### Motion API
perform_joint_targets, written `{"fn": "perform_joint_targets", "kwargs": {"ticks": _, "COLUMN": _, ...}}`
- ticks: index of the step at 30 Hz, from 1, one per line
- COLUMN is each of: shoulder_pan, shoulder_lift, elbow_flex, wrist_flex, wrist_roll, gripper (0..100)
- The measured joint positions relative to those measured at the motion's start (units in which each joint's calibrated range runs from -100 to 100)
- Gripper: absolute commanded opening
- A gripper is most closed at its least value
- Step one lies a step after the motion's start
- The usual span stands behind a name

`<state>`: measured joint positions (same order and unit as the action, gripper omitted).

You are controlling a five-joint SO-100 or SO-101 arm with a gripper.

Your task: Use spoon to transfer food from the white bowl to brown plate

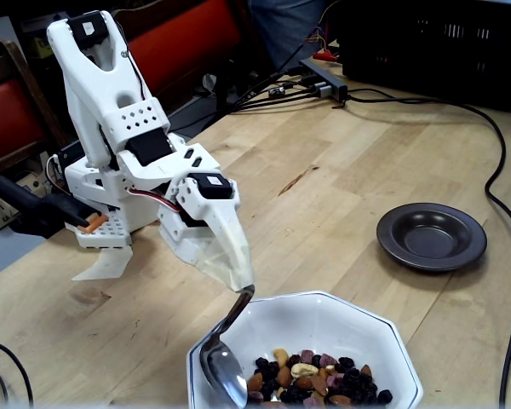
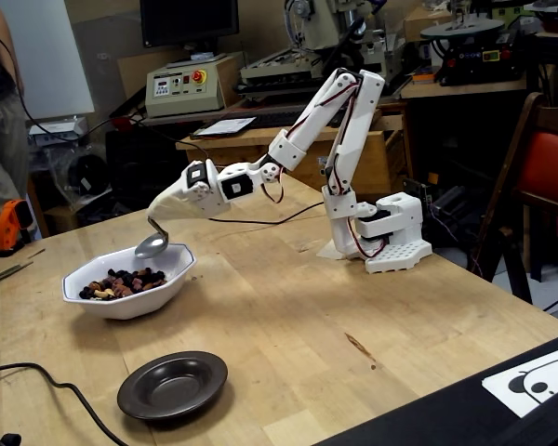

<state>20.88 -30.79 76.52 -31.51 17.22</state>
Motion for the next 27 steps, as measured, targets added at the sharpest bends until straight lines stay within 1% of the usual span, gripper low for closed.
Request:
{"fn": "perform_joint_targets", "kwargs": {"ticks": 5, "shoulder_pan": 0.07, "shoulder_lift": 0.00, "elbow_flex": 1.09, "wrist_flex": -8.27, "wrist_roll": 0.00, "gripper": 2}}
{"fn": "perform_joint_targets", "kwargs": {"ticks": 10, "shoulder_pan": 0.07, "shoulder_lift": 0.00, "elbow_flex": 1.09, "wrist_flex": -14.05, "wrist_roll": 0.15, "gripper": 2}}
{"fn": "perform_joint_targets", "kwargs": {"ticks": 18, "shoulder_pan": 0.07, "shoulder_lift": 0.00, "elbow_flex": 1.09, "wrist_flex": -15.25, "wrist_roll": 5.37, "gripper": 2}}
{"fn": "perform_joint_targets", "kwargs": {"ticks": 22, "shoulder_pan": 0.07, "shoulder_lift": 0.00, "elbow_flex": 1.18, "wrist_flex": -15.25, "wrist_roll": 6.20, "gripper": 2}}
{"fn": "perform_joint_targets", "kwargs": {"ticks": 27, "shoulder_pan": 0.07, "shoulder_lift": 3.52, "elbow_flex": 6.14, "wrist_flex": -15.82, "wrist_roll": 6.30, "gripper": 2}}
